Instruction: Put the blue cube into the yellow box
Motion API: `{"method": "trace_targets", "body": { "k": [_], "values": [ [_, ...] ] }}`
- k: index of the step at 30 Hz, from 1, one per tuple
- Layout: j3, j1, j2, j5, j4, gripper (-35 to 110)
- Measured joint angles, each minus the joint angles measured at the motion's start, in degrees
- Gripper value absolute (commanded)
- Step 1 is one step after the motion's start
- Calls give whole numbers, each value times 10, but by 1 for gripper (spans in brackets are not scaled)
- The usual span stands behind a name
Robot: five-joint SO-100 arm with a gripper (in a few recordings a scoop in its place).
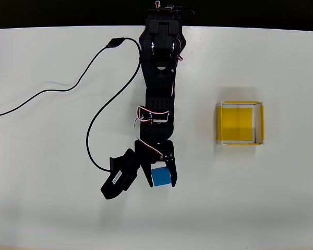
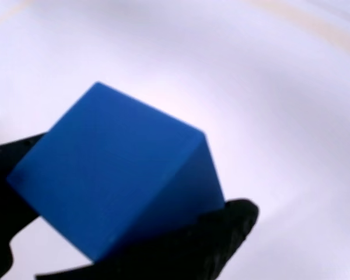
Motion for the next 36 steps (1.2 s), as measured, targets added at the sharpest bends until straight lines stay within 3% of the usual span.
{"method": "trace_targets", "body": {
  "k": [8, 25, 36],
  "values": [
    [84, -110, 181, -9, 19, 16],
    [173, -365, 312, -23, 18, 16],
    [236, -401, 316, 14, 15, 16]
  ]
}}
